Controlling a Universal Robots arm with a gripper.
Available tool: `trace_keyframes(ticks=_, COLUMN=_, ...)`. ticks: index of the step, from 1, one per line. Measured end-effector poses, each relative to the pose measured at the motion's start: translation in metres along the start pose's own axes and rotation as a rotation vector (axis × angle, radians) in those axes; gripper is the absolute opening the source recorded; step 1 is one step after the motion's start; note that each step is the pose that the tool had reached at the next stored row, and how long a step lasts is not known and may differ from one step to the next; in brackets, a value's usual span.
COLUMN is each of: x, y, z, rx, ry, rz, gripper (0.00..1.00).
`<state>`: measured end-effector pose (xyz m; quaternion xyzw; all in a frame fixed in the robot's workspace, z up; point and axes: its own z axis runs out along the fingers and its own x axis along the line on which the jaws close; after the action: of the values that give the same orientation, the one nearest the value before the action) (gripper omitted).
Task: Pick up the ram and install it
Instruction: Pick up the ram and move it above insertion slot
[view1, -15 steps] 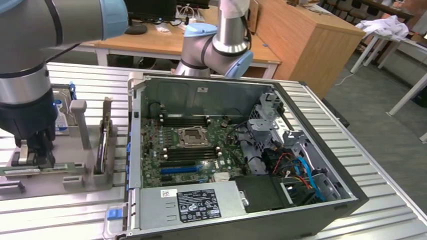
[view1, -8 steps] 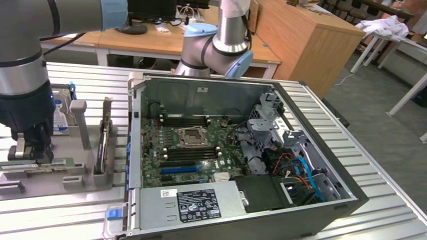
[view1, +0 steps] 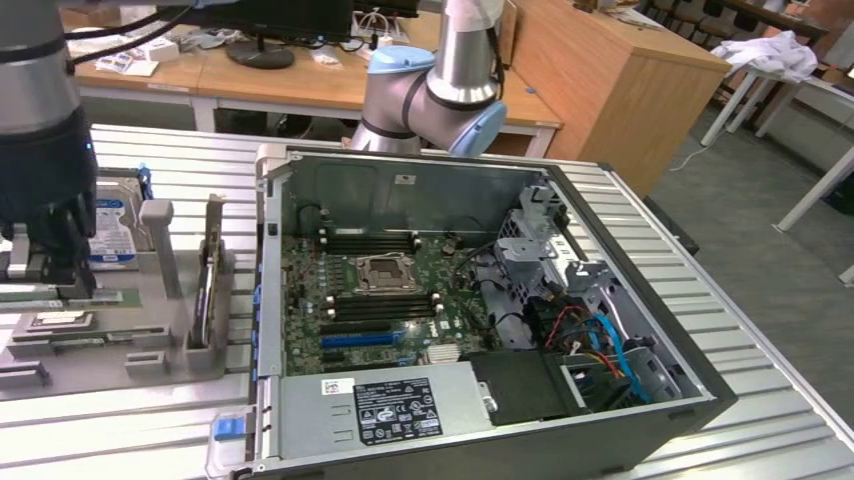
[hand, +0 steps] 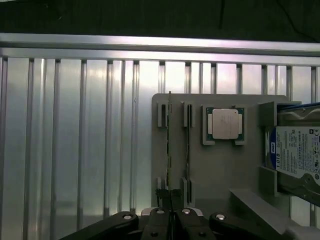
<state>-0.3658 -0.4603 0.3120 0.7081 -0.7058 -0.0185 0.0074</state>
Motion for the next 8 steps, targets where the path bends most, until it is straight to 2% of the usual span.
trace_keyframes(ticks=8, x=0.0, y=0.0007, z=-0.0197, rx=0.0, ry=0.0, rz=0.0, gripper=0.11)
